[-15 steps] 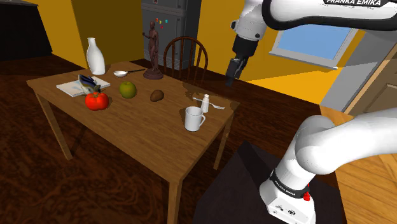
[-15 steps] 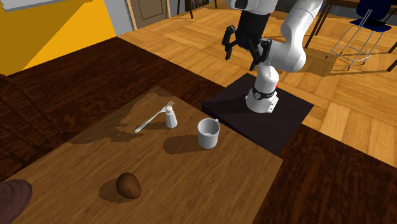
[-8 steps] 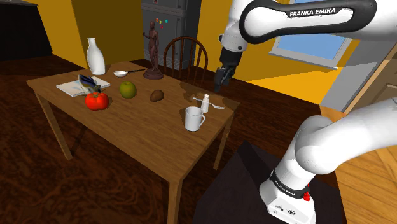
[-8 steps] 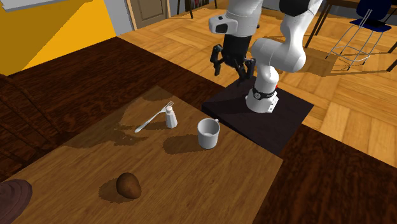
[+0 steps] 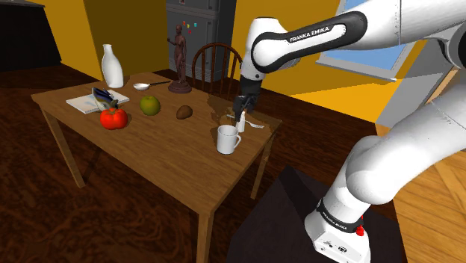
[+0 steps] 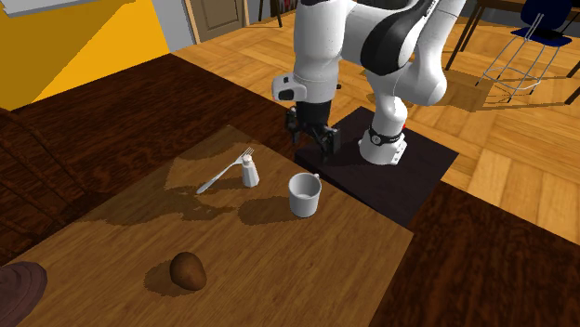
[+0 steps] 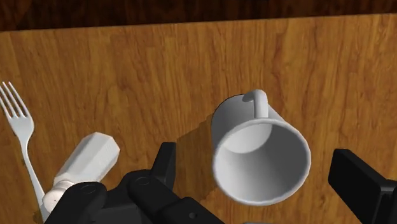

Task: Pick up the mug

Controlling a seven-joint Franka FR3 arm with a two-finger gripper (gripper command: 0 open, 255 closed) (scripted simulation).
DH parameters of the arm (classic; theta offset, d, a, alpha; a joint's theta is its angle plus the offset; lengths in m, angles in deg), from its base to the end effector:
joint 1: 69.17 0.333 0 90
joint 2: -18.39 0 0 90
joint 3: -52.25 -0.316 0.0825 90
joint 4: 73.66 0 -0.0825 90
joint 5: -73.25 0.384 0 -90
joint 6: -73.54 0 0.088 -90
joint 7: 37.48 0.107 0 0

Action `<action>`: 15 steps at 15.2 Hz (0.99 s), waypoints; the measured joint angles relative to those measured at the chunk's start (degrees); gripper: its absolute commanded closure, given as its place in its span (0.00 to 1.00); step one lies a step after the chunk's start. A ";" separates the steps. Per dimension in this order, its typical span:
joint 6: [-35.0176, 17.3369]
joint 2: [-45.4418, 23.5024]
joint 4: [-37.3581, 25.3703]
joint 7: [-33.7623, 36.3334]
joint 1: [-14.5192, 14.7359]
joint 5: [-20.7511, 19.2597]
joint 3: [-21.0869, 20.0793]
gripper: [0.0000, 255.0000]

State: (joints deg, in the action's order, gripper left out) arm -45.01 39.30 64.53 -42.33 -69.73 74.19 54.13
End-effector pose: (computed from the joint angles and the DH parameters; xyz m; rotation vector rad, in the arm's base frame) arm 0.4334 -0.0180 0.4499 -3.1161 -0.0567 -0.0367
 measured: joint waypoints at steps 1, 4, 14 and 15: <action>-1.41 -2.57 -0.88 -0.26 -0.03 0.45 0.33 0.00; -5.24 -9.47 -2.86 -1.01 -0.06 2.07 1.11 0.00; -13.14 -16.87 -1.65 -2.57 -0.13 3.86 1.72 0.00; -13.34 -16.96 -1.54 -2.60 -0.12 3.89 1.72 1.00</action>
State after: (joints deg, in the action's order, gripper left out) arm -58.36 22.34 62.98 -44.93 -69.86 78.08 55.85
